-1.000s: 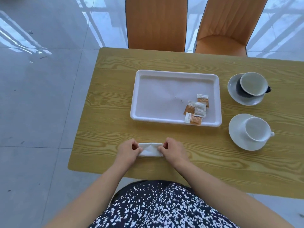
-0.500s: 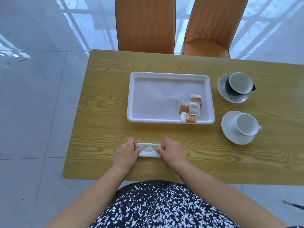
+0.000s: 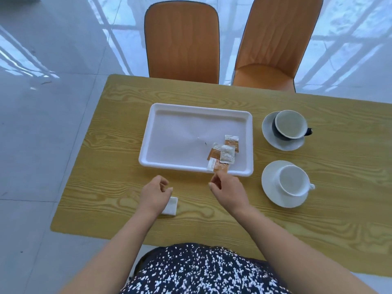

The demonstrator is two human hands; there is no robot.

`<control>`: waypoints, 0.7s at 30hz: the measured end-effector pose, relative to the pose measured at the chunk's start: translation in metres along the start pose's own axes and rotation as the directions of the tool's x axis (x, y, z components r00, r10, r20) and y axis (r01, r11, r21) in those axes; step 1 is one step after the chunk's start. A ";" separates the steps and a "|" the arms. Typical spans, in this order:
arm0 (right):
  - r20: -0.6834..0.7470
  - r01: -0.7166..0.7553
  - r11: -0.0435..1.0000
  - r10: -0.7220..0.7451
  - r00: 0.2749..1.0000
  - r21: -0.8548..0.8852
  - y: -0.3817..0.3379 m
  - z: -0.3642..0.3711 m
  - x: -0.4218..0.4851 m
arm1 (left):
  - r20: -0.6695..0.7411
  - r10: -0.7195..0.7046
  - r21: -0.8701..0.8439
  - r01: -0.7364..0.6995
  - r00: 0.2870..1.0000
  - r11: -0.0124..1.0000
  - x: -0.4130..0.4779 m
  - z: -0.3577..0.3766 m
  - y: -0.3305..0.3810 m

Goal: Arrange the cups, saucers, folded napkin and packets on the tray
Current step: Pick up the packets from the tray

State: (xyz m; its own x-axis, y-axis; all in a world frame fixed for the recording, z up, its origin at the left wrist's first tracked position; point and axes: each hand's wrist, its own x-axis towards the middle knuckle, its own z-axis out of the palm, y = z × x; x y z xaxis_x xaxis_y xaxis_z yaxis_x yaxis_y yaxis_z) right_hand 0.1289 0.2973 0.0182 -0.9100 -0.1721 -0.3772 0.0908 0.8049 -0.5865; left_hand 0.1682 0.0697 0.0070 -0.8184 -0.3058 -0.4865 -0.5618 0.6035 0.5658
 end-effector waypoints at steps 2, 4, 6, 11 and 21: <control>-0.021 0.066 0.997 -0.067 0.998 -0.045 0.014 -0.017 0.004 | 0.011 -0.048 -0.126 0.049 0.999 0.991 -0.006 0.018 0.023; -0.048 0.121 0.989 -0.125 0.991 -0.084 0.024 -0.028 0.010 | 0.046 -0.069 -0.228 0.078 0.997 0.970 -0.012 0.035 0.043; -0.082 0.176 0.974 -0.189 0.979 -0.141 0.029 -0.034 0.017 | 0.069 -0.076 -0.290 0.093 0.995 0.953 -0.016 0.048 0.059; -0.069 0.291 0.913 -0.323 0.944 -0.285 0.033 -0.038 0.035 | 0.108 -0.105 -0.491 0.145 0.989 0.859 -0.013 0.061 0.084; -0.022 0.218 0.863 -0.255 0.967 -0.456 0.023 -0.019 0.043 | 0.272 -0.093 -0.604 0.245 0.958 0.758 0.012 0.059 0.079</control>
State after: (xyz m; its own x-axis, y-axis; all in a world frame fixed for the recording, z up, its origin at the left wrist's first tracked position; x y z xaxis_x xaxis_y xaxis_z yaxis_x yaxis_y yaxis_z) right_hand 0.0842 0.3189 0.0018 -0.9117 -0.3595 -0.1988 -0.3040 0.9160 -0.2618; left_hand 0.1212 0.1570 0.0064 -0.6986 -0.1493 -0.6997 -0.6996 -0.0626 0.7118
